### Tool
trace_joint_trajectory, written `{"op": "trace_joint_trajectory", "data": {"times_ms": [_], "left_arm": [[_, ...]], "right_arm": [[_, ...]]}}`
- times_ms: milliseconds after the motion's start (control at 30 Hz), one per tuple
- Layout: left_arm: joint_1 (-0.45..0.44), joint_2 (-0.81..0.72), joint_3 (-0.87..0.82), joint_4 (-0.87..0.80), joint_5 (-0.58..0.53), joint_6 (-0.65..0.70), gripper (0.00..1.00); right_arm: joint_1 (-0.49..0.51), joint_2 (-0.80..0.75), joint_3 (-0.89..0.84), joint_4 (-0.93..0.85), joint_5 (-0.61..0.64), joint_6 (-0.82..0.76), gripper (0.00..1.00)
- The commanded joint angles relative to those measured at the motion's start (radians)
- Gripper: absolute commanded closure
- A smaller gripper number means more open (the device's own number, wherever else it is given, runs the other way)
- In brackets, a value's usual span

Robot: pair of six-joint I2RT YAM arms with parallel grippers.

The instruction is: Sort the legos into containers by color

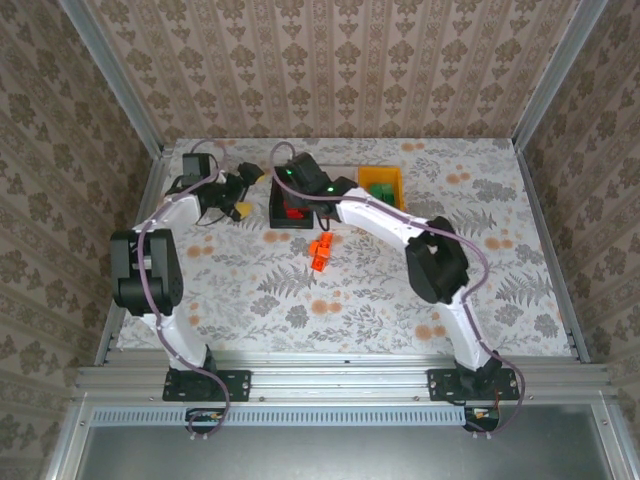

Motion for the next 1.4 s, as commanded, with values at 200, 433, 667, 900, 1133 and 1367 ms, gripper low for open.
{"op": "trace_joint_trajectory", "data": {"times_ms": [200, 433, 667, 900, 1133, 1367], "left_arm": [[-0.291, -0.096, 0.263, -0.435, -0.375, 0.448, 0.0], [-0.58, -0.136, 0.145, -0.455, -0.615, 0.538, 0.0], [-0.712, -0.136, -0.042, -0.366, -0.709, 0.506, 0.0], [-0.74, -0.021, -0.06, -0.358, -0.764, 0.517, 0.08], [-0.752, 0.035, -0.052, -0.324, -0.794, 0.534, 0.17], [-0.752, 0.09, -0.061, -0.28, -0.844, 0.529, 0.26]], "right_arm": [[-0.165, -0.629, -0.724, 0.194, -0.032, 0.044, 0.35], [-0.31, -0.861, -1.086, 0.333, -0.082, 0.112, 0.3], [-0.322, -0.963, -1.291, 0.52, 0.027, 0.165, 0.29], [-0.322, -0.869, -1.332, 0.626, 0.061, 0.231, 0.31], [-0.323, -0.813, -1.315, 0.645, 0.046, 0.245, 0.32], [-0.325, -0.787, -1.306, 0.657, 0.032, 0.252, 0.35]]}}
